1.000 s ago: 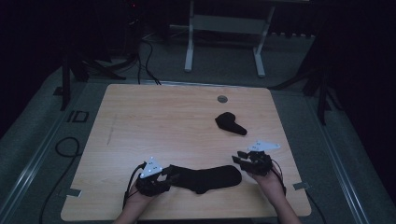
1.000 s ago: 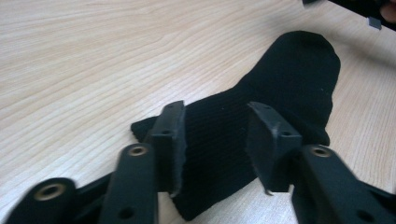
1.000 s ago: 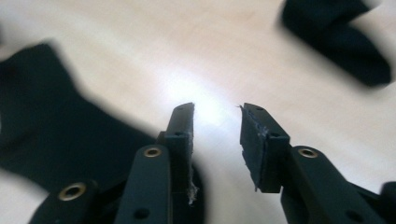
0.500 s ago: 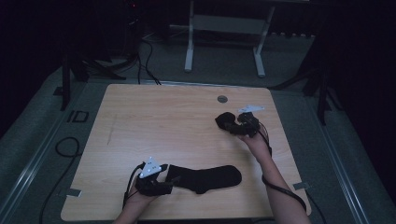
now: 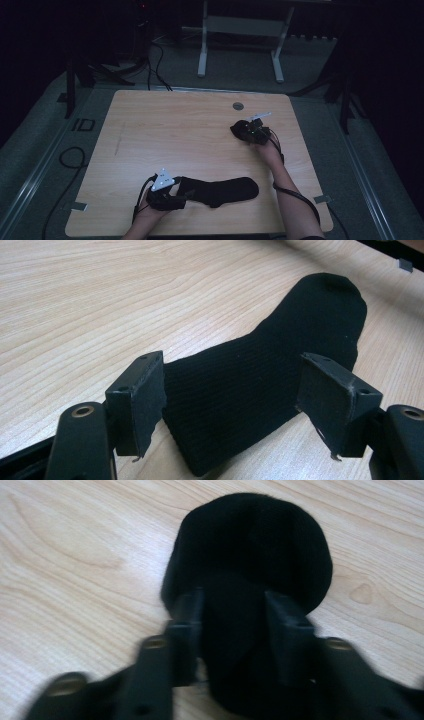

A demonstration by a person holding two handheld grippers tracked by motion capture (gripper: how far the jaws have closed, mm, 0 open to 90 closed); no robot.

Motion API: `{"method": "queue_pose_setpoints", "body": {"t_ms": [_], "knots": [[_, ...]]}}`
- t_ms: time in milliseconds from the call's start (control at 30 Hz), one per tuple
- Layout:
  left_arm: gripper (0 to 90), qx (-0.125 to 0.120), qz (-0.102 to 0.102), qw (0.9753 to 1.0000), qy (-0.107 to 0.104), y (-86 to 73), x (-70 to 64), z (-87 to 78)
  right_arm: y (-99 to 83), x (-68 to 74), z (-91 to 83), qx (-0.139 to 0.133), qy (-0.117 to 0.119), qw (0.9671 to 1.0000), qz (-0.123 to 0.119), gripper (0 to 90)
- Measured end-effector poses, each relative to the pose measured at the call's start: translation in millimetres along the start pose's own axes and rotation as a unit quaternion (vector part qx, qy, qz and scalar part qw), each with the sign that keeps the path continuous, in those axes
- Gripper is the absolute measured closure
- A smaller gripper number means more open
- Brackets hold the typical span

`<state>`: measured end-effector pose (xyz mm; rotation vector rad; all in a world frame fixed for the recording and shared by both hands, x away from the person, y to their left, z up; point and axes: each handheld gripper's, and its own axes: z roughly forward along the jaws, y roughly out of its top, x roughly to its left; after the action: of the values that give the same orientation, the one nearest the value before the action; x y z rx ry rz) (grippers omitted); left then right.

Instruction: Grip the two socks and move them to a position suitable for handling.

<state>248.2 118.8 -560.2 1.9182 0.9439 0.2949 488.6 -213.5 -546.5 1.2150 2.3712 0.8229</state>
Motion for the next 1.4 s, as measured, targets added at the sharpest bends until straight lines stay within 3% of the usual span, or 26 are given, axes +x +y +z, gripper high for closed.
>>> {"method": "queue_pose_setpoints", "body": {"t_ms": [133,300,500,633,700,733,1000,1167,1333,1400], "knots": [[28.2,-0.004,-0.001,1.0,0.001,1.6,-0.4,-0.5,2.2,1.5,-8.0,0.001,0.012,0.9999,-0.002,81.3],[28.3,-0.002,-0.003,1.0,0.002,4.2,-0.7,0.6,4.2,5.9,-29.9,-0.032,0.026,0.9992,-0.006,81.5],[29.0,-0.002,-0.009,1.0,0.002,7.1,-1.2,2.2,11.5,17.8,-59.5,-0.06,0.056,0.9965,-0.015,81.6],[30.2,-0.004,-0.008,1.0,0.003,11.9,0.1,2.8,16.7,31.9,-78.9,-0.085,0.083,0.9927,-0.021,81.6],[30.1,-0.006,-0.007,0.9999,0.004,13.4,0.5,3.0,16.7,31.9,-78.9,-0.085,0.083,0.9927,-0.021,81.6],[30.1,-0.01,-0.006,0.9999,0.005,17.7,1.2,3.3,18.6,45.7,-94.3,-0.107,0.113,0.9876,-0.02,81.7],[29.6,-0.026,0.001,0.9995,0.016,38.7,8.7,8.1,20.4,84.9,-121.4,-0.138,0.154,0.9764,-0.06,81.6],[28.5,-0.037,0.009,0.9992,0.014,49.0,12.5,14.1,19.5,101.8,-129.5,-0.152,0.189,0.9678,-0.067,81.6],[27.7,-0.038,0.014,0.9989,0.023,59.6,16.0,24.5,20.2,113.9,-134.0,-0.157,0.211,0.9614,-0.079,81.5],[27.7,-0.046,0.023,0.9984,0.023,64.3,15.7,28.1,20.7,116.1,-135.2,-0.16,0.23,0.957,-0.077,81.5]]}}
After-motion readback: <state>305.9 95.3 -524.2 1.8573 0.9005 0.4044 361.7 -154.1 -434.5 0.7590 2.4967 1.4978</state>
